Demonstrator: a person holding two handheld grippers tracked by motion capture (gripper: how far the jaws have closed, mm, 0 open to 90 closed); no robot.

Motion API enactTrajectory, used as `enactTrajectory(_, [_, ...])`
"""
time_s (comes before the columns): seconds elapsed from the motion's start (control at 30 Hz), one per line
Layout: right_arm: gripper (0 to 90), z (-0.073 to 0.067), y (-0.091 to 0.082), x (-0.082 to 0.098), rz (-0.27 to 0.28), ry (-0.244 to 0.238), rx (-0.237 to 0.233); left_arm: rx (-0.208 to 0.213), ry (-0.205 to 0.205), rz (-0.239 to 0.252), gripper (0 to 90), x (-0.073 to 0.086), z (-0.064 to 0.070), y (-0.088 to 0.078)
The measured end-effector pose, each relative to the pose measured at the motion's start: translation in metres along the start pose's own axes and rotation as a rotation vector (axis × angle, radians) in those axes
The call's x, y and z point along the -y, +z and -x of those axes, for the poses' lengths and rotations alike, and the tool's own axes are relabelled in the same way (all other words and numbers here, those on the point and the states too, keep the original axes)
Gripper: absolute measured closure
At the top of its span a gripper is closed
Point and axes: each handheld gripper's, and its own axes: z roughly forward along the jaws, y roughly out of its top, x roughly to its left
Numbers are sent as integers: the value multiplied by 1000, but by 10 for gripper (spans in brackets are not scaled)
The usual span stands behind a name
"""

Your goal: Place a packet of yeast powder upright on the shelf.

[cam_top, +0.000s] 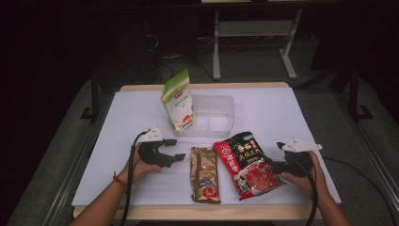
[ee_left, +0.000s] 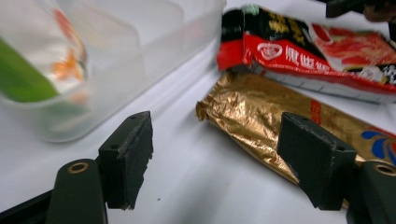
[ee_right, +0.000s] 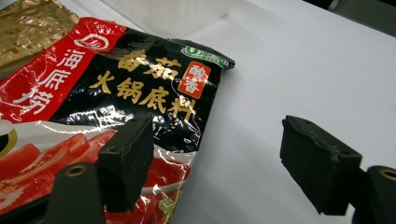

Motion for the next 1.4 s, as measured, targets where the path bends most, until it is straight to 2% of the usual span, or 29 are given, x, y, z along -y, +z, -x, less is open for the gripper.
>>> enactTrajectory(0.1, [249, -2, -1, 1, -2, 2, 1, 41, -36, 1, 252, -3, -3, 12])
enactTrajectory(0.23, [249, -3, -3, 3, -6, 1, 6, 85, -50, -17, 239, -10, -4, 30])
enactTrajectory(0.33, [249, -3, -6, 5, -11, 1, 10, 94, -33, -47, 221, -13, -2, 42])
enactTrajectory(0.5, [249, -3, -9, 9, -14, 10, 18, 113, -45, -84, 205, -16, -2, 57])
enactTrajectory(0.6, [248, -3, -10, 11, -21, 12, 20, 117, -44, -105, 196, -16, -2, 64])
enactTrajectory(0.67, [248, -4, -11, 12, -24, 13, 22, 114, -58, -107, 173, -16, -3, 66])
enactTrajectory(0.83, [248, -4, -12, 13, -28, 10, 20, 148, -78, -123, 192, -15, -5, 70])
enactTrajectory(0.93, [247, -5, -12, 13, -32, 6, 15, 177, -72, -131, 219, -15, -1, 71])
enactTrajectory(1.0, [248, -5, -12, 13, -33, 6, 14, 175, -62, -140, 229, -16, 1, 71])
enactTrajectory(1.03, [247, -5, -12, 13, -31, 4, 14, 188, -67, -143, 243, -16, 2, 71])
enactTrajectory(1.13, [248, -5, -12, 13, -29, 5, 14, 223, -85, -146, 364, -15, 2, 69])
enactTrajectory(1.2, [247, -5, -12, 13, -30, 5, 12, 224, -98, -148, 413, -15, 1, 68])
enactTrajectory(1.27, [247, -5, -12, 12, -31, 1, 9, 223, -108, -138, 488, -15, 1, 66])
enactTrajectory(1.3, [248, -5, -11, 12, -31, 2, 9, 214, -108, -134, 565, -15, 2, 65])
enactTrajectory(1.33, [247, -5, -11, 12, -30, 0, 8, 201, -97, -131, 625, -15, 4, 64])
enactTrajectory(1.4, [247, -5, -10, 12, -33, -2, 6, 172, -71, -133, 670, -15, 7, 63])
